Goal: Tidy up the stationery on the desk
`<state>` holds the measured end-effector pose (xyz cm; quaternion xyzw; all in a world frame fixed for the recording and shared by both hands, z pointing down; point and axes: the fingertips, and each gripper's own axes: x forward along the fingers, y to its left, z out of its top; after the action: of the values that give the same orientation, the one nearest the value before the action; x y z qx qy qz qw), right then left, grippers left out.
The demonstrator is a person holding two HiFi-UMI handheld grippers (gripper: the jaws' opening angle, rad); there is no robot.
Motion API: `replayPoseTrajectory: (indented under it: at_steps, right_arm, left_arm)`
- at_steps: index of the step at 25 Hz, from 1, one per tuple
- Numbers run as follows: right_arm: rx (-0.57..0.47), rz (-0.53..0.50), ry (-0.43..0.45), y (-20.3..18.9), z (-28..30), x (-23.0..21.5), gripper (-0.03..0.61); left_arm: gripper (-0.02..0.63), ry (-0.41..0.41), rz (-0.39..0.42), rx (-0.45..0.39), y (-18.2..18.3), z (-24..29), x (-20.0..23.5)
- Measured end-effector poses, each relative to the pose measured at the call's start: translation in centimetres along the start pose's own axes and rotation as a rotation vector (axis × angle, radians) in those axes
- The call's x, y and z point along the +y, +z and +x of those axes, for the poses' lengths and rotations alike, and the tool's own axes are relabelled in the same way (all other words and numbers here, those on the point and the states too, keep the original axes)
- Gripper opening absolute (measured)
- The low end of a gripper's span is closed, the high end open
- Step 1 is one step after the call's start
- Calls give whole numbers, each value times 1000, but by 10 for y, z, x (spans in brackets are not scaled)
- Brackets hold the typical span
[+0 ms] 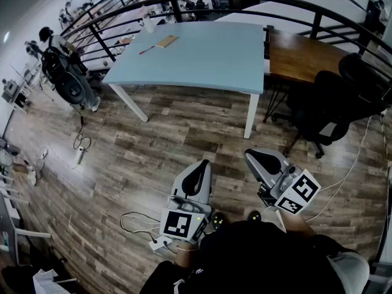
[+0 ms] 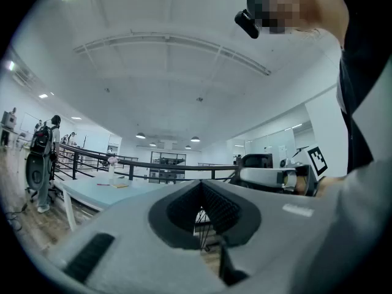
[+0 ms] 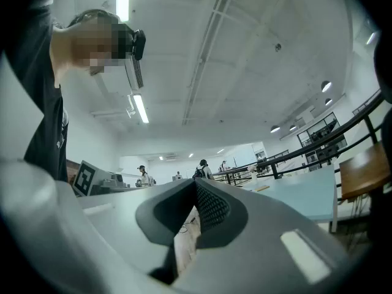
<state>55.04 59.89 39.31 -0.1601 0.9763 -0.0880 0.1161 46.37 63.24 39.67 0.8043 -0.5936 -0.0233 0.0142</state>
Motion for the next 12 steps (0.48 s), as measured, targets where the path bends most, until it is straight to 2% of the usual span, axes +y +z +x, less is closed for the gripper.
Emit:
replayPoseTrajectory:
  at_steps: [3,9,12]
  right_arm:
    - [2,-2,-6,-2,1,2,11]
    - [-12,48,-5,-7,4,6,11]
    - [-14,40,-8,-9,9,10,12]
  left_arm:
    - [-3,4,7,24,-4,-3,3]
    - [-3,-9,-8,-2,-2,-8,6]
    - [-3,-10,-11,9,-4,-11,12]
